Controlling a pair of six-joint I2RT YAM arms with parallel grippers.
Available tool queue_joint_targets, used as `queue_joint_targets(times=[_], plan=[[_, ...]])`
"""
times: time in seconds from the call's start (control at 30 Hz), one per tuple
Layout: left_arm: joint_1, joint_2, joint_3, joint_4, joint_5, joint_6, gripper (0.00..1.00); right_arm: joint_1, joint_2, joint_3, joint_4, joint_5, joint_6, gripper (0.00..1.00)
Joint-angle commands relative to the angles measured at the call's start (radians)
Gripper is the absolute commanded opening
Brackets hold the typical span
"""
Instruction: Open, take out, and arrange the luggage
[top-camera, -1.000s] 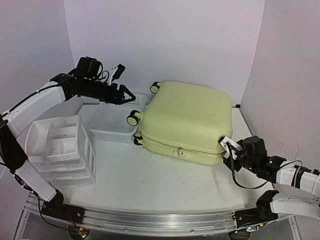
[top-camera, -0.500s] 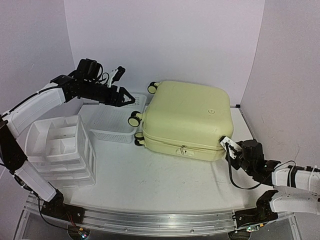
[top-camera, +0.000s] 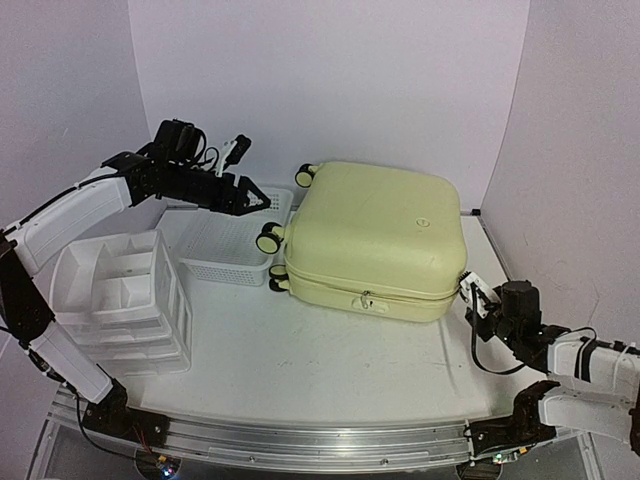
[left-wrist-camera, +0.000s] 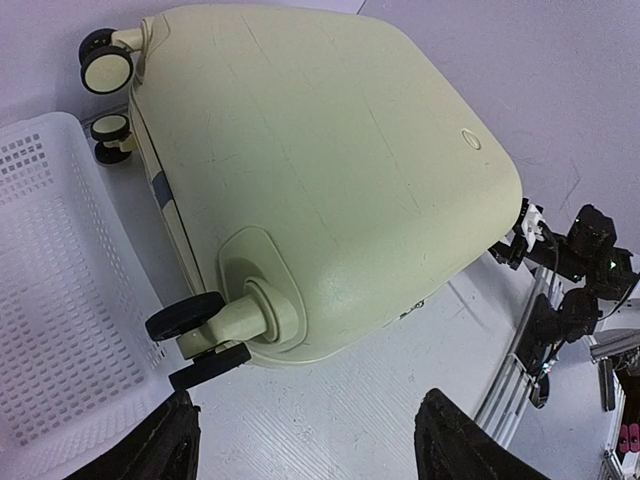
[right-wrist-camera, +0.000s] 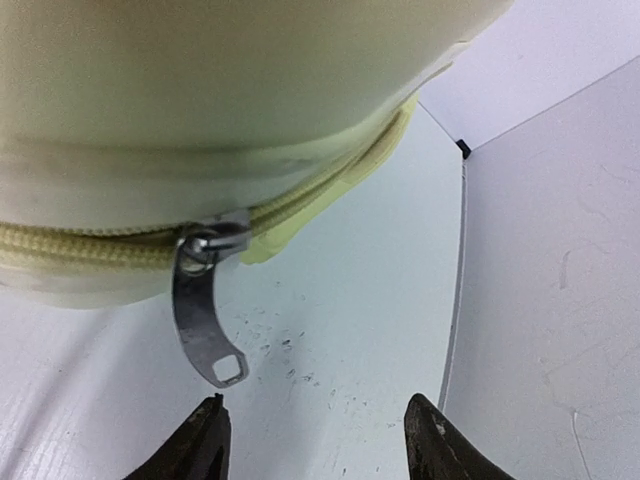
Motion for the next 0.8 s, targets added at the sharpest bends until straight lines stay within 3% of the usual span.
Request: queue_joint_targets(times=[0.0,0.13,0.37,0.5,0.77], plan=[[0.005,-0.042,-0.007,0.047,0.026,0.004,0.74,-0.024,0.020,0.030,0.023,-0.162,0.010,0.66],[0.007,-0.043,-0.007,0.047,0.027,0.005,0.74,-0.030,0.016,0.033,0.023,-0.213,-0.014,0.76],[0.010,-0.042,-0.010,0.049,0.026,0.004,0.74,-0.065,-0.016,0.038,0.037,-0.224,-0.089,0.73],[0.013,-0.042,-0.012,0.052,0.026,0.004,0.74,-0.110,0.001,0.043,0.053,-0.344,-0.103,0.67],[0.016,-0.040,-0.015,0.054,0.029,0.005,0.74,-0.126,0.055,0.081,0.077,-0.398,-0.161,0.62]])
